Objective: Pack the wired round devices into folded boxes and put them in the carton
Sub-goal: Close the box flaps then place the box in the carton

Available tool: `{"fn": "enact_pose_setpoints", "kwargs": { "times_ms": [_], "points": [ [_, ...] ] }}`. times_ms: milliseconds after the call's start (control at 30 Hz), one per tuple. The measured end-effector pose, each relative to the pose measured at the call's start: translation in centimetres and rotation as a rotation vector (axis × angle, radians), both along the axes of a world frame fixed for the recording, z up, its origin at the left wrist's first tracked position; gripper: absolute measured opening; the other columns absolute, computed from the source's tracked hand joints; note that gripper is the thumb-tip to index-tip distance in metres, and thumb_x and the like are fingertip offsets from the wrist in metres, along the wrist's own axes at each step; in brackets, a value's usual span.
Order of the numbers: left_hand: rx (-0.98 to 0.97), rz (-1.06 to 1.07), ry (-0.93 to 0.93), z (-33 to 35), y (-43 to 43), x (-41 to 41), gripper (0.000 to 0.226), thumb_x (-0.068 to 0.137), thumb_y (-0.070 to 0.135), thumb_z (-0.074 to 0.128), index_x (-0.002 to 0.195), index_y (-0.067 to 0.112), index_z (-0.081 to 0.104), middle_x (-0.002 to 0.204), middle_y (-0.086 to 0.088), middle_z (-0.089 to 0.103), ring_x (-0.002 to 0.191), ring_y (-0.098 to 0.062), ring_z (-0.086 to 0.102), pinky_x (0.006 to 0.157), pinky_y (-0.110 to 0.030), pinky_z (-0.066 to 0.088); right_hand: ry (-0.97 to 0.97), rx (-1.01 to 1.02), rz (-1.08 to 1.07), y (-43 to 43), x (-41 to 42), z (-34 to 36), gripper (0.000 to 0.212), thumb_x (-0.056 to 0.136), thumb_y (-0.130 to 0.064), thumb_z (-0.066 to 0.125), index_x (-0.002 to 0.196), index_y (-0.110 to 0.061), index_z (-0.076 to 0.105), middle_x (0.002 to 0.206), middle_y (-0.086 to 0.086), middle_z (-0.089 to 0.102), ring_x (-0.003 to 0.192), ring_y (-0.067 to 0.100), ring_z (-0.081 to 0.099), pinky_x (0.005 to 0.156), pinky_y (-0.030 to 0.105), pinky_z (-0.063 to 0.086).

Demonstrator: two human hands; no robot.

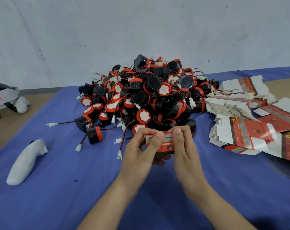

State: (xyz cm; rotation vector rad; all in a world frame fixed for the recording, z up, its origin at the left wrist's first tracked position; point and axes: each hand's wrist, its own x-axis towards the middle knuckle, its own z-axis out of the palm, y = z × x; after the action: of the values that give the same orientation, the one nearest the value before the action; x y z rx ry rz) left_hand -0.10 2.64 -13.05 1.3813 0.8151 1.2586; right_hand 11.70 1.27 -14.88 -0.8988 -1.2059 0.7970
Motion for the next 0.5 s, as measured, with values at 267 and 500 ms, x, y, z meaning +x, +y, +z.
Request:
{"fn": "enact_pose_setpoints", "kwargs": {
  "times_ms": [267, 500],
  "points": [
    [0.027, -0.014, 0.005, 0.2, 0.1, -0.3, 0.025, 0.083, 0.039, 0.068, 0.101, 0.022, 0.067, 0.095, -0.004, 0.075, 0.075, -0.028, 0.076, 0.063, -0.026, 0.059, 0.061, 0.002, -0.002, -0.2, 0.1, -0.2, 0.034, 0.109, -0.041, 0.034, 0.096, -0.015, 0.053, 0.079, -0.011, 0.061, 0.07, 0.002, 0.059, 0.065, 0.014, 0.05],
    [-0.054, -0.048, -0.006, -0.5, 0.2, -0.3, 0.02, 0.102, 0.038, 0.053, 0.121, 0.039, 0.056, 0.111, 0.009, 0.068, 0.097, -0.016, 0.072, 0.07, -0.027, 0.059, 0.162, -0.118, 0.056, 0.8, 1.5, -0.7, 0.025, 0.084, -0.027, 0.042, 0.095, -0.037, 0.063, 0.089, -0.013, 0.067, 0.081, 0.005, 0.066, 0.066, 0.019, 0.053]
  ]
}}
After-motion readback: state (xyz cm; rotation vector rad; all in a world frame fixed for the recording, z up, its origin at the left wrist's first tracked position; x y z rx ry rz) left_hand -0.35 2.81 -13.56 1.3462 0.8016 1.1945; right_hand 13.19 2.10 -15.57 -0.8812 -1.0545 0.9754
